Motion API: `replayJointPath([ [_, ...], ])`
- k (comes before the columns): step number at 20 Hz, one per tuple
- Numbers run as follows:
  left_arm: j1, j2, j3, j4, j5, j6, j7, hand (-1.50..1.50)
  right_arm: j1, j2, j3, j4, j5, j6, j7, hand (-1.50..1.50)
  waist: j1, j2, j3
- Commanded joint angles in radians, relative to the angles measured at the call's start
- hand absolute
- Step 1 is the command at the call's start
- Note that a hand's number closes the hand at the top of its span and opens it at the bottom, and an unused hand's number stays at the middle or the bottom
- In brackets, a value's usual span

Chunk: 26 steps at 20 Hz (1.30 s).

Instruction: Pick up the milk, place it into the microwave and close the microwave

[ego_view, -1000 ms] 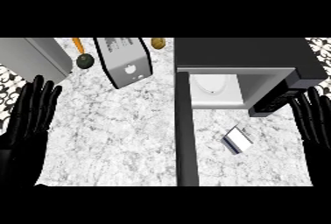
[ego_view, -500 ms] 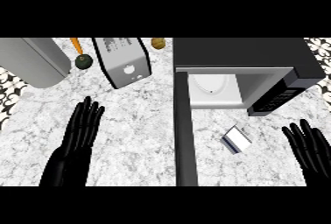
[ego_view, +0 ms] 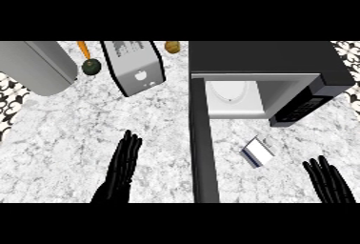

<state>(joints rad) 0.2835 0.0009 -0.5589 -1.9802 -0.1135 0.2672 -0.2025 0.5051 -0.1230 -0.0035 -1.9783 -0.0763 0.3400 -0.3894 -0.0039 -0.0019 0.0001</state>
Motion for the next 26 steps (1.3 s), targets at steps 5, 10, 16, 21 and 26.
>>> replayJointPath([
  [5,0.016,-0.001,-0.117,0.069,-0.045,0.131,-0.081,-1.5,-0.081,0.083,0.028,0.212,0.16,-0.079,-0.151,-1.5,0.005,0.001,0.0],
  [10,0.125,0.036,-0.184,0.057,-0.022,0.112,-0.153,-1.5,-0.185,0.042,-0.089,0.396,0.097,-0.062,-0.214,-1.5,0.008,0.001,0.0],
  [16,0.048,0.078,-0.088,0.0,0.054,0.076,-0.069,-1.5,-0.263,0.064,-0.068,0.541,0.187,-0.125,-0.264,-1.5,0.005,0.002,0.0],
  [21,0.121,0.153,-0.057,-0.008,0.153,0.032,-0.158,-1.5,-0.407,0.042,-0.112,0.716,0.206,-0.162,-0.313,-1.5,0.009,0.002,0.0],
  [26,0.129,0.157,-0.054,0.008,0.179,0.025,-0.195,-1.5,-0.525,0.01,-0.183,0.992,0.22,-0.206,-0.461,-1.5,0.012,0.003,0.0],
])
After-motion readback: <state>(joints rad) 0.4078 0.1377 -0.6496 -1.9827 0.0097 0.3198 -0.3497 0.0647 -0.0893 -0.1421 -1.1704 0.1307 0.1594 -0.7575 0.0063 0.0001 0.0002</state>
